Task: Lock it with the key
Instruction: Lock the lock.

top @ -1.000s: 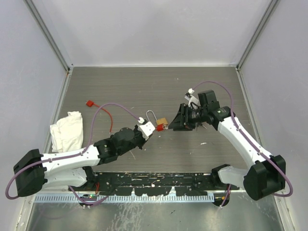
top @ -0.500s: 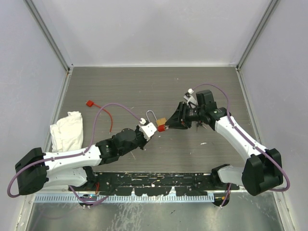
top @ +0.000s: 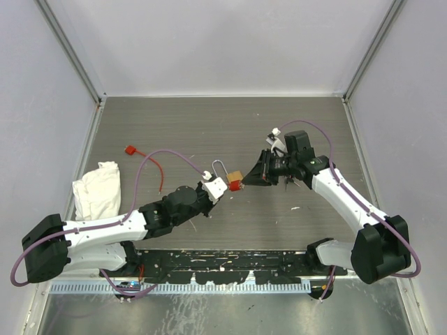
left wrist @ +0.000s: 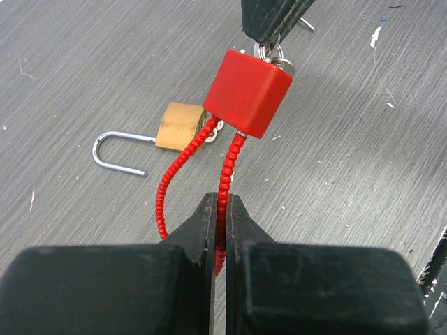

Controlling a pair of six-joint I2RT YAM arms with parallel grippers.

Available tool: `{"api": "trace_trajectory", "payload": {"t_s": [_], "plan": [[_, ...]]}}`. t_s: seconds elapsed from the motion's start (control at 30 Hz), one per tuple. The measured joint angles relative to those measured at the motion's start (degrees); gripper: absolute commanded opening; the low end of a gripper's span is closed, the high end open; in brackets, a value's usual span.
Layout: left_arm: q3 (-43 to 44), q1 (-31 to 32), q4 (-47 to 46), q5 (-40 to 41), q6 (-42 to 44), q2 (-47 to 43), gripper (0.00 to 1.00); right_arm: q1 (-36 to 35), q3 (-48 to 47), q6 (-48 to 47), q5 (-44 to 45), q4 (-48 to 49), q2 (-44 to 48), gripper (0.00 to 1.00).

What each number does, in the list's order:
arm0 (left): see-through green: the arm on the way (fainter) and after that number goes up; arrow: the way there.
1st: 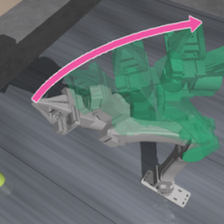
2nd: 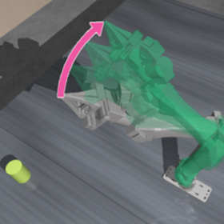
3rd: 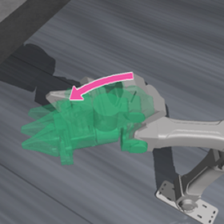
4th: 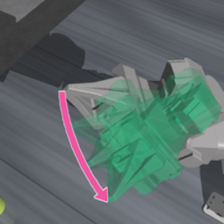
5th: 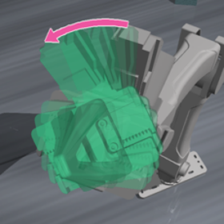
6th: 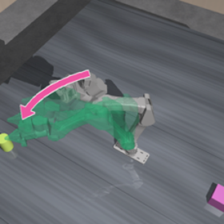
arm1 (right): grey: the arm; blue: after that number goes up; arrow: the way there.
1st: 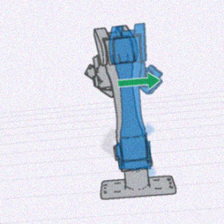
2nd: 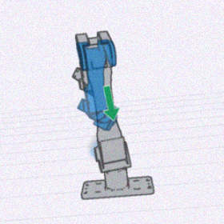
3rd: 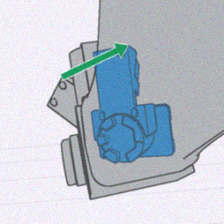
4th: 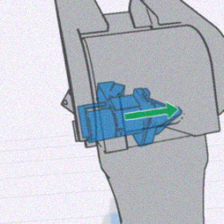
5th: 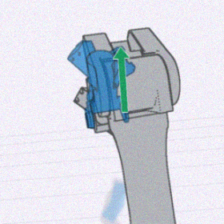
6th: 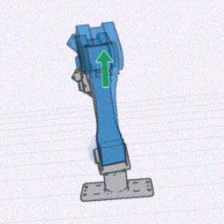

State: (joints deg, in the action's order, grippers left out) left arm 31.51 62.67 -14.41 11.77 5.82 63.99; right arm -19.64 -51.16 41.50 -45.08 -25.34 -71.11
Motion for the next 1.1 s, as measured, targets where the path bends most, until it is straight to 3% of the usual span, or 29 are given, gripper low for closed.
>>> {"api": "trace_trajectory", "payload": {"t_s": [0.3, 0.73, 0.8, 0.9, 1.1], "plan": [[0.0, 0.0, 1.31, -1.7, -1.33, -0.02, 0.0, -1.51, -1.79, -7.96, 1.84, -1.2, 0.09, 0.01], [0.0, -1.01, 3.13, -8.59, -5.22, -0.24, 0.0, -9.9, -5.92, -30.99, 9.66, -5.16, 4.66, 0.02], [0.0, -1.38, 3.06, -9.68, -5.53, -0.66, 0.0, -10.05, -5.97, -34.93, 10.43, -6.19, 5.44, 0.07], [-0.04, -1.75, 3.06, -10.78, -6.23, -1.42, 0.0, -10.14, -6.1, -38.21, 10.75, -7.21, 6.25, 0.23], [-0.59, -1.95, 2.91, -12.04, -6.51, -2.32, 0.0, -7.21, -9.18, -38.91, 6.75, -9.49, 5.79, 0.34]]}}
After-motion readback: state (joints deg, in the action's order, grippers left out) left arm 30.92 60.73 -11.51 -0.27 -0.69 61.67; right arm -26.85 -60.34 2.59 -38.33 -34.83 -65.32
